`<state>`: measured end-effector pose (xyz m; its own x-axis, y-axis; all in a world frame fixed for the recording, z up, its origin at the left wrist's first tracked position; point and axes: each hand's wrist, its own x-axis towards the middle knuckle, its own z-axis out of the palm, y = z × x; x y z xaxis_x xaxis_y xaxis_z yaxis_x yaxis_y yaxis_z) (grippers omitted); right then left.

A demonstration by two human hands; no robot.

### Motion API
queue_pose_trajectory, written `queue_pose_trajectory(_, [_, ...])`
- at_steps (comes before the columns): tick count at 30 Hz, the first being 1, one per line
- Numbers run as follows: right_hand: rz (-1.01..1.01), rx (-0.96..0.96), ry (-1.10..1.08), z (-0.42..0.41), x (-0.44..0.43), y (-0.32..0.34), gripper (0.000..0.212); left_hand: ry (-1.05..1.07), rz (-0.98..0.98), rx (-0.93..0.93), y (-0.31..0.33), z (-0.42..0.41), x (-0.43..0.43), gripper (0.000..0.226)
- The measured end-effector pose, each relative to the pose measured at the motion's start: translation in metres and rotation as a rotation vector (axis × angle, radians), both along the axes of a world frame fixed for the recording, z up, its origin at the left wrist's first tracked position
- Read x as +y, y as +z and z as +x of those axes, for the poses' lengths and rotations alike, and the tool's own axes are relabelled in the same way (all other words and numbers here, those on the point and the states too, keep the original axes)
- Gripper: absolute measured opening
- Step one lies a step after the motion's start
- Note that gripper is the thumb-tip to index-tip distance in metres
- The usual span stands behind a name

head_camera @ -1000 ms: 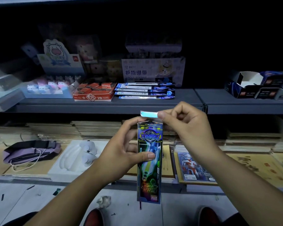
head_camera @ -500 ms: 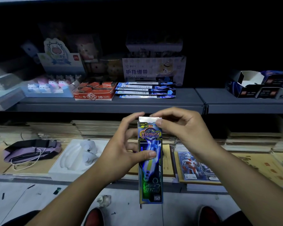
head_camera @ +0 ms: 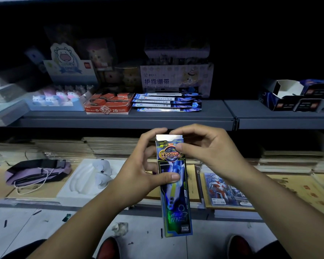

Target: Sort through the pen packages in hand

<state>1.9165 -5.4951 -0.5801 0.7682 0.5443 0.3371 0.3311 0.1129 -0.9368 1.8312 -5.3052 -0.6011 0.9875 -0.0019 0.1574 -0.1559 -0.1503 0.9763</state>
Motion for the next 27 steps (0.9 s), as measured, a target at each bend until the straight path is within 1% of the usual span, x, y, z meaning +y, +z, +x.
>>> queue_pose_trajectory(3, [-0.033,-0.009,0.023,0.000,0.000,-0.001,0.033,0.002,-0.010,-0.001,0.001,-0.001,0.000,0.081])
queue_pose_trajectory(9, [-0.016,-0.005,-0.022,0.000,0.001,0.000,0.025,-0.003,-0.040,-0.012,0.003,-0.002,0.001,0.072])
queue_pose_trajectory(12, [-0.047,0.018,-0.009,0.000,0.001,-0.001,0.028,-0.010,-0.043,-0.016,0.003,-0.002,0.001,0.076])
queue_pose_trajectory(15, [-0.093,-0.005,-0.022,-0.003,0.002,0.000,0.030,-0.022,-0.054,0.013,0.001,0.000,0.002,0.091])
queue_pose_trajectory(16, [-0.085,0.004,-0.038,-0.003,0.003,0.001,0.029,-0.020,-0.063,0.028,-0.001,0.001,0.003,0.095])
queue_pose_trajectory(18, [-0.030,0.035,-0.119,0.001,0.002,0.002,0.028,0.001,-0.093,0.066,-0.001,0.002,0.004,0.093])
queue_pose_trajectory(21, [0.116,0.188,-0.316,0.016,-0.003,0.001,0.025,-0.060,-0.109,0.150,0.004,0.001,0.010,0.078])
queue_pose_trajectory(24, [0.266,0.397,-0.432,0.031,-0.014,0.002,0.020,-0.141,-0.106,0.206,0.006,-0.001,0.018,0.070])
queue_pose_trajectory(26, [0.340,0.503,-0.479,0.037,-0.021,0.003,0.016,-0.164,-0.179,0.206,0.005,-0.002,0.020,0.066])
queue_pose_trajectory(27, [0.372,0.544,-0.496,0.039,-0.024,0.003,0.016,-0.167,-0.247,0.197,0.005,-0.001,0.020,0.062])
